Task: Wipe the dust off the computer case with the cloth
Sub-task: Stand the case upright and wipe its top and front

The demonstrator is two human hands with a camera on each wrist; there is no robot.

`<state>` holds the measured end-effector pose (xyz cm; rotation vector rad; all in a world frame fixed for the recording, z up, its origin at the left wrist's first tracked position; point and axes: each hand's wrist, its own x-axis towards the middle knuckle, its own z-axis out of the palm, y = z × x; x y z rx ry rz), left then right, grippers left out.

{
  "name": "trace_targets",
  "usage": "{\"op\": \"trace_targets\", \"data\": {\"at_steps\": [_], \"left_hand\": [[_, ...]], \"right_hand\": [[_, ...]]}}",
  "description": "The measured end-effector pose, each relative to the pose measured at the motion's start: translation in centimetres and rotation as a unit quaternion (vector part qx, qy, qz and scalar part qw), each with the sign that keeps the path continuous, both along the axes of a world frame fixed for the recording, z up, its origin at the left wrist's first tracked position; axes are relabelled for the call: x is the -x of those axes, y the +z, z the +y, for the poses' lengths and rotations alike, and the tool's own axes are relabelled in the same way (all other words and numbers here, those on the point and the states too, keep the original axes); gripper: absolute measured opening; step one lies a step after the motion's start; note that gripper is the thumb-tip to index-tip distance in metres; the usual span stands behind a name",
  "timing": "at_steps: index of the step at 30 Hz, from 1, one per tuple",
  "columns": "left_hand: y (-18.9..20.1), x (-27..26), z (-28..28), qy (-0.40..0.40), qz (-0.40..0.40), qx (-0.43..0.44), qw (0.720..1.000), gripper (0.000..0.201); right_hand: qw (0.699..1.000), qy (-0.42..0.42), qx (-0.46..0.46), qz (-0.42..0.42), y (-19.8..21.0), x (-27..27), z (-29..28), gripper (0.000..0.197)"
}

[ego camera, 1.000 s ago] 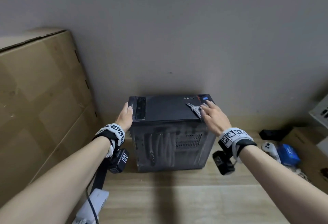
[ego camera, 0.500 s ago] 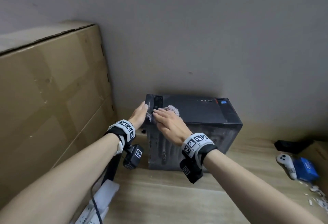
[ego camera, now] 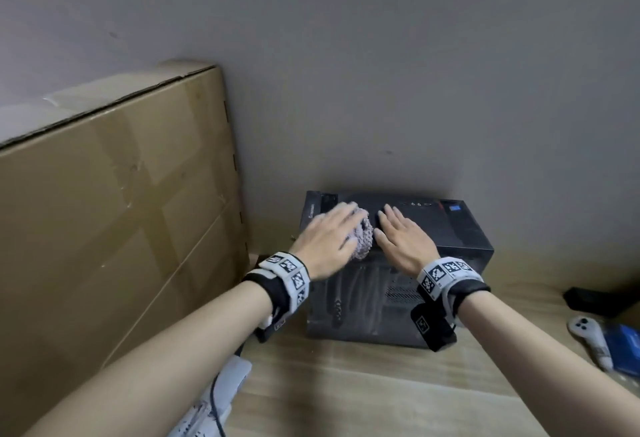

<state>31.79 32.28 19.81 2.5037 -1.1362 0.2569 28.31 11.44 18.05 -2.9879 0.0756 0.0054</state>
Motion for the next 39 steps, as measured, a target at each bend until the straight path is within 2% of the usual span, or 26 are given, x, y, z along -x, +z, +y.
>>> {"op": "trace_targets", "data": {"at_steps": [2, 3, 7, 11, 15, 18, 24, 29, 33, 35, 36, 39], "left_hand": [[-1.1, 0.1, -1.2, -0.008, -0.017, -0.083, 0.996, 0.056], [-1.5, -0.1, -1.5, 0.004, -0.012, -0.091, 0.996, 0.056], [-2.2, -1.4, 0.5, 0.037, 0.013, -0.035, 0.999, 0.046], [-1.4, -1.2, 3.0, 0.062, 0.000, -0.001, 0.998, 0.014], [-0.6, -3.4, 2.2, 0.114, 0.052, -0.018, 0.992, 0.019], [-0.5, -6.1, 1.4, 0.115, 0.060, -0.052, 0.990, 0.022], [0.9, -9.7, -0.1, 0.141, -0.009, -0.064, 0.988, 0.019], [1.7, -13.5, -1.7, 0.147, 0.070, -0.059, 0.985, 0.015], [1.7, -15.4, -2.4, 0.170, 0.066, -0.074, 0.980, 0.009], [1.5, -15.7, -2.5, 0.162, 0.062, -0.078, 0.982, 0.028], [1.6, -15.5, -2.4, 0.152, 0.067, -0.081, 0.983, 0.028], [2.0, -13.9, -1.3, 0.093, 0.062, -0.099, 0.989, 0.012]], "right_hand": [[1.000, -0.003, 0.001, -0.005, 0.2, 0.5, 0.3, 0.062], [1.000, -0.003, 0.005, -0.002, 0.0, 0.5, 0.3, 0.062], [1.000, 0.000, 0.022, -0.010, -0.2, 0.9, 0.7, 0.062], [0.999, -0.001, 0.035, -0.030, -0.4, 1.5, 1.2, 0.061], [0.999, 0.001, 0.034, -0.032, -0.1, 1.6, 1.1, 0.060], [0.999, -0.001, 0.032, -0.028, 0.1, 1.5, 1.0, 0.061], [0.998, 0.001, 0.042, -0.040, -0.1, 1.5, 1.0, 0.061], [0.998, -0.002, 0.044, -0.042, -0.4, 1.0, 0.7, 0.066], [0.998, -0.004, 0.043, -0.044, -0.3, 0.7, 0.4, 0.068], [0.998, -0.002, 0.042, -0.042, -0.3, 0.6, 0.3, 0.068], [0.998, -0.001, 0.042, -0.040, -0.3, 0.6, 0.3, 0.068], [0.998, 0.002, 0.050, -0.045, -0.4, 0.8, 0.5, 0.080]]}}
